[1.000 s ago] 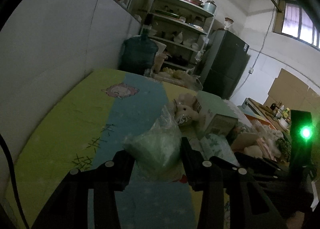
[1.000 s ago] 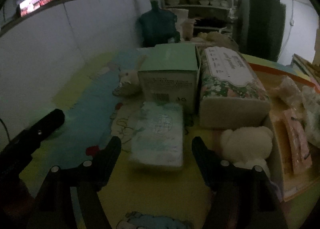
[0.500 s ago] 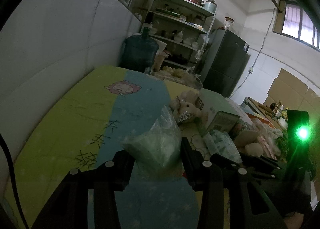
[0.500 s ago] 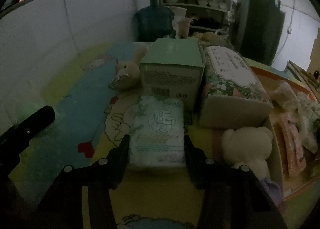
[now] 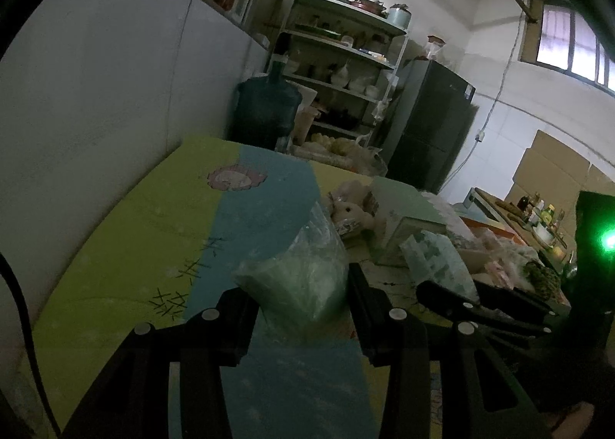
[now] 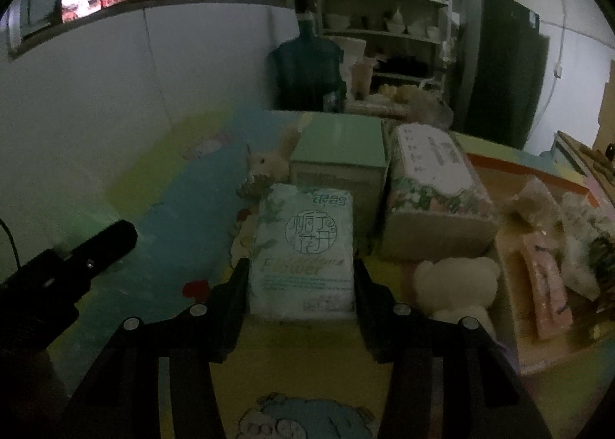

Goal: Organize soft objects
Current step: 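Grasp the white 'Flower' tissue pack with the right tool, then carry the green bag and the Flower pack over the cardboard tray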

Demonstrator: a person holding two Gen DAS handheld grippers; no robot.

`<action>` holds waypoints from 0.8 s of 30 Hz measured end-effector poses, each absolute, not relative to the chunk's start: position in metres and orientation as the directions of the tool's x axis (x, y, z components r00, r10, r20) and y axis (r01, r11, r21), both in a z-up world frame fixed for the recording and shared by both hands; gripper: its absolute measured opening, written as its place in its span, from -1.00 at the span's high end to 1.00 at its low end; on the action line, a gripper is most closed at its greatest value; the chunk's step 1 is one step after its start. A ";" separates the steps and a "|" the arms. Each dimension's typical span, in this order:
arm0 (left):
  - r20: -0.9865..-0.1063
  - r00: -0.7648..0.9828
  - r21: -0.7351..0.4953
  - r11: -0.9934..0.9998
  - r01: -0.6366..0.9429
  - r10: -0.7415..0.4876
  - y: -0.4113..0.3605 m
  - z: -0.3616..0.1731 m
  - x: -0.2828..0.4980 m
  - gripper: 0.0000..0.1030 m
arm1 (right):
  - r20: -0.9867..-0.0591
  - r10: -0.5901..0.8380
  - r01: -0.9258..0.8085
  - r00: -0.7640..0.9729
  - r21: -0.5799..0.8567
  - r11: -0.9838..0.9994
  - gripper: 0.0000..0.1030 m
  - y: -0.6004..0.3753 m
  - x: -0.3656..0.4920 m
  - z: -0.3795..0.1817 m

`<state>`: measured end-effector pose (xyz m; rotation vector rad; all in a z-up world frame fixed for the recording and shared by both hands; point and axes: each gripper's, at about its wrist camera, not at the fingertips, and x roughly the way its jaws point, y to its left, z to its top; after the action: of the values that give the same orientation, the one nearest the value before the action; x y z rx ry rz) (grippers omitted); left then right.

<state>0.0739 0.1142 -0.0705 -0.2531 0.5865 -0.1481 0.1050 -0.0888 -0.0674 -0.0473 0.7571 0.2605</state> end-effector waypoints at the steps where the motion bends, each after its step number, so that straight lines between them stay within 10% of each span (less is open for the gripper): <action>1: -0.525 0.825 -0.276 0.959 0.067 -0.209 0.113 -0.069 0.073 0.14 | -0.680 0.218 -0.251 0.700 0.051 0.967 0.00 -0.090 0.103 -0.066; 24: -0.505 0.832 -0.190 0.970 0.154 -0.231 0.049 -0.038 0.060 0.14 | -0.587 0.222 -0.208 0.779 0.092 0.974 0.00 -0.149 0.072 -0.034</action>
<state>0.0597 0.0485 -0.0379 -0.1437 0.5527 -0.2044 0.0716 -0.1487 -0.0342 0.0224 0.6372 0.2326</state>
